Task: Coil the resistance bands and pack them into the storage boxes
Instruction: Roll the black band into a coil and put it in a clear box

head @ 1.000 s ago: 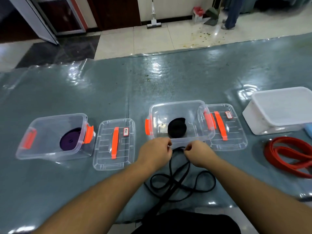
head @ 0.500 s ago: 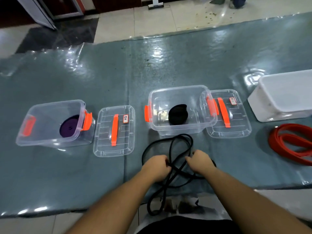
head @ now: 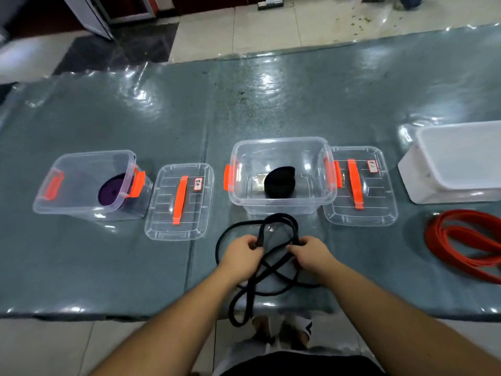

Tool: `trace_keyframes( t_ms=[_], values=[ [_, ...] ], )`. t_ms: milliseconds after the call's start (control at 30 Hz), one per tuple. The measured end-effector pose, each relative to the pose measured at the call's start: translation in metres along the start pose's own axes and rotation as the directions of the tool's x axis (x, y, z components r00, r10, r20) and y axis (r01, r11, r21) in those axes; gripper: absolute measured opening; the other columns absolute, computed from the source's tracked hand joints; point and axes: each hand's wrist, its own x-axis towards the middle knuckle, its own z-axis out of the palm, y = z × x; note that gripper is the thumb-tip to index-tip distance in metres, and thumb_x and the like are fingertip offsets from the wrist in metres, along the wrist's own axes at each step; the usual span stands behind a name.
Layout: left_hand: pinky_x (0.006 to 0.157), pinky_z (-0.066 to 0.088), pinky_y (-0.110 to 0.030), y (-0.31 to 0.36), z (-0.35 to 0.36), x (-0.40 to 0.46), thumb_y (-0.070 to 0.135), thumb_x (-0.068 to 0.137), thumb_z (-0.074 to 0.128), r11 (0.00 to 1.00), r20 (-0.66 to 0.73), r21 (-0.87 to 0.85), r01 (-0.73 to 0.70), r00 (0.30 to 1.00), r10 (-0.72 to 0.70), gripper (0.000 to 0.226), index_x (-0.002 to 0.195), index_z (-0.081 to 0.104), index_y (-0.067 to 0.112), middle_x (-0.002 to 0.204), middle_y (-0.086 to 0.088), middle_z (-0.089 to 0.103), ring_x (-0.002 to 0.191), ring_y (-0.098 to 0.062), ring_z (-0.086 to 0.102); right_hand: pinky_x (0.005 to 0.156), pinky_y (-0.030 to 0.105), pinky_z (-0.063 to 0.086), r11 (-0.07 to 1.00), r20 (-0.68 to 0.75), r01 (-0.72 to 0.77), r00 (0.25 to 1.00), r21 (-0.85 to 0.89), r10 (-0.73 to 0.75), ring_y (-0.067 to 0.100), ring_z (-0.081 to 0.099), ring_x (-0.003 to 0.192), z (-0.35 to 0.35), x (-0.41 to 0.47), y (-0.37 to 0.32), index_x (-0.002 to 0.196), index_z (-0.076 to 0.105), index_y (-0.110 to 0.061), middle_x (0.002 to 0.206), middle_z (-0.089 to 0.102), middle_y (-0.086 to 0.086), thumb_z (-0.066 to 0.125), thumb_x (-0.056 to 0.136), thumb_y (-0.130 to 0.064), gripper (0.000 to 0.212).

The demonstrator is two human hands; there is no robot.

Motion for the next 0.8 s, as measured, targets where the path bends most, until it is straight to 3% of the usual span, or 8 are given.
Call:
trace_keyframes(
  t_ms=[133,233,333,400,467,600,700,800],
  values=[
    [0.068,0.047,-0.028,0.032,-0.037,-0.006,0.023,0.091,0.062,0.991,-0.077,-0.019,-0.135,0.988,0.133,0.012,0.094,0.074,0.024,0.066,0.013,0.064,0.067,-0.012,0.060,0.082,0.048,0.062,0.983,-0.001,0.051,0.999,-0.178,-0.051,0.029,0.073,0.081,-0.030,-0.001,-0.007,0.091,0.071,-0.005,0.090,0.076,0.014,0.068,0.084,-0.023,0.019],
    [0.066,0.045,-0.030,0.058,-0.067,-0.017,0.027,0.089,0.065,0.971,-0.012,0.060,-0.231,0.973,0.232,0.014,0.093,0.074,0.016,0.069,0.008,0.061,0.067,-0.013,0.055,0.085,0.034,0.053,0.915,-0.033,0.129,0.988,-0.381,-0.153,0.028,0.067,0.102,-0.044,-0.016,-0.026,0.121,0.063,-0.007,0.113,0.069,0.009,0.064,0.088,-0.023,0.036],
    [0.064,0.046,-0.022,0.089,-0.096,-0.035,0.023,0.085,0.069,0.934,0.061,0.178,-0.311,0.951,0.305,0.006,0.087,0.072,0.026,0.074,0.010,0.067,0.068,-0.007,0.059,0.084,0.030,0.049,0.869,-0.070,0.388,0.902,-0.306,-0.427,0.017,0.061,0.094,-0.056,-0.035,-0.058,0.129,0.061,-0.015,0.113,0.063,0.000,0.068,0.088,-0.020,0.042],
    [0.058,0.039,-0.017,0.112,-0.112,-0.048,0.020,0.086,0.067,0.869,0.069,0.329,-0.370,0.927,0.368,0.010,0.084,0.068,0.030,0.073,0.012,0.064,0.069,-0.008,0.057,0.090,0.024,0.051,0.761,0.001,0.597,0.787,-0.254,-0.617,0.005,0.059,0.097,-0.064,-0.048,-0.082,0.133,0.059,-0.020,0.119,0.059,-0.005,0.070,0.084,-0.014,0.050],
    [0.057,0.036,-0.018,0.133,-0.125,-0.058,0.023,0.088,0.064,0.771,0.061,0.490,-0.408,0.898,0.436,0.010,0.093,0.071,0.029,0.077,0.011,0.063,0.074,-0.010,0.058,0.095,0.015,0.048,0.668,0.090,0.710,0.698,-0.222,-0.711,-0.001,0.059,0.105,-0.072,-0.059,-0.104,0.135,0.060,-0.024,0.123,0.061,-0.010,0.072,0.082,-0.013,0.055],
    [0.071,0.050,-0.033,0.167,-0.156,-0.075,0.031,0.091,0.065,0.684,0.019,0.543,-0.487,0.822,0.570,0.015,0.102,0.075,0.033,0.085,0.010,0.067,0.082,-0.015,0.062,0.094,0.016,0.053,0.638,0.139,0.762,0.647,-0.109,-0.749,-0.001,0.069,0.103,-0.084,-0.085,-0.144,0.122,0.069,-0.029,0.113,0.075,-0.011,0.074,0.090,-0.017,0.035],
    [0.080,0.051,-0.035,0.186,-0.183,-0.086,0.038,0.092,0.068,0.632,-0.031,0.549,-0.547,0.742,0.670,0.014,0.103,0.076,0.035,0.091,0.010,0.064,0.087,-0.011,0.060,0.083,0.016,0.053,0.595,0.119,0.802,0.596,-0.052,-0.794,0.001,0.069,0.088,-0.090,-0.109,-0.169,0.108,0.073,-0.028,0.095,0.076,-0.009,0.068,0.096,-0.012,0.021],
    [0.077,0.052,-0.032,0.199,-0.208,-0.102,0.039,0.089,0.073,0.643,-0.116,0.486,-0.591,0.686,0.718,0.008,0.094,0.078,0.034,0.083,0.014,0.065,0.082,-0.004,0.060,0.078,0.028,0.052,0.562,0.052,0.826,0.564,-0.043,-0.824,0.018,0.062,0.079,-0.093,-0.132,-0.190,0.100,0.073,-0.034,0.090,0.070,0.013,0.061,0.098,-0.013,0.024]
  ],
)
